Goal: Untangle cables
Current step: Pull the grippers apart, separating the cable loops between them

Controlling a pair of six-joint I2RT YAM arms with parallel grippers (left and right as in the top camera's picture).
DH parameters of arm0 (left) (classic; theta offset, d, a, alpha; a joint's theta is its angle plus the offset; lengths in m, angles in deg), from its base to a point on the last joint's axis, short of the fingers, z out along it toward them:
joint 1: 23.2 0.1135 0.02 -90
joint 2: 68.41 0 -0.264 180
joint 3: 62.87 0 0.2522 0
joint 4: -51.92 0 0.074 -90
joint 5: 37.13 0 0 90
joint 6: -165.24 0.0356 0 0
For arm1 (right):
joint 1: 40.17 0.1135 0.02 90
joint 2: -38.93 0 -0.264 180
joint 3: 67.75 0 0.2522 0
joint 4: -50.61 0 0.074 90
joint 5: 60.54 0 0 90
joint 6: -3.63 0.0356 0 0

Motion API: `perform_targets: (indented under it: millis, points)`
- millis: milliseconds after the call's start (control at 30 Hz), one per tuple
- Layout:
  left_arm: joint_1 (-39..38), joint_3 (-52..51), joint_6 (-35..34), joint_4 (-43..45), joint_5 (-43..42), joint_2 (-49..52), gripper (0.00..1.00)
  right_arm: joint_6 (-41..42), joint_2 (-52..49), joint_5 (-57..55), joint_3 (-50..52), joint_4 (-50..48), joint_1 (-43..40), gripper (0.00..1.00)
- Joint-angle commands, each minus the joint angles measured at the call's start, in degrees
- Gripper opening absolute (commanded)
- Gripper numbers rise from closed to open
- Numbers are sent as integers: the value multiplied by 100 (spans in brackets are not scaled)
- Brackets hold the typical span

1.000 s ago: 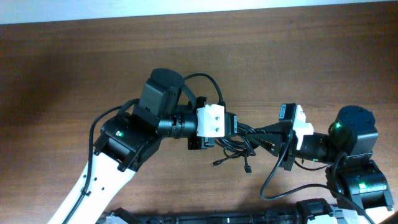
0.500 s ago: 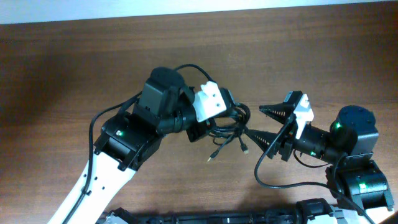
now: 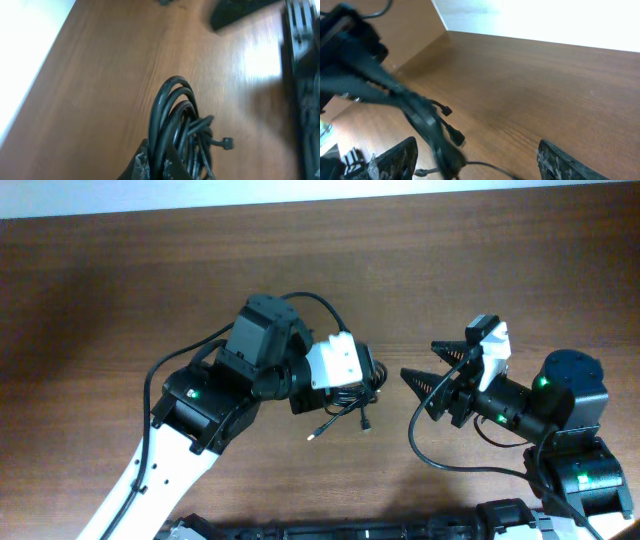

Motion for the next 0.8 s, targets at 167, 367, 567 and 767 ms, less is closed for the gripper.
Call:
perform_targets:
  millis: [167, 367, 567, 767]
  points:
    - [22, 125, 4024, 4, -1635, 0, 0, -190, 22, 433, -98, -15, -15, 75]
    - [22, 125, 4203, 721, -2271, 2, 0, -745, 22, 1272, -98, -7, -15, 76]
    - [22, 125, 4203, 1255, -2409, 2, 0, -905, 22, 1687, -98, 4, -15, 77]
    - [17, 125, 4203, 1379, -2940, 2, 0, -964, -212, 1709, -98, 0, -15, 77]
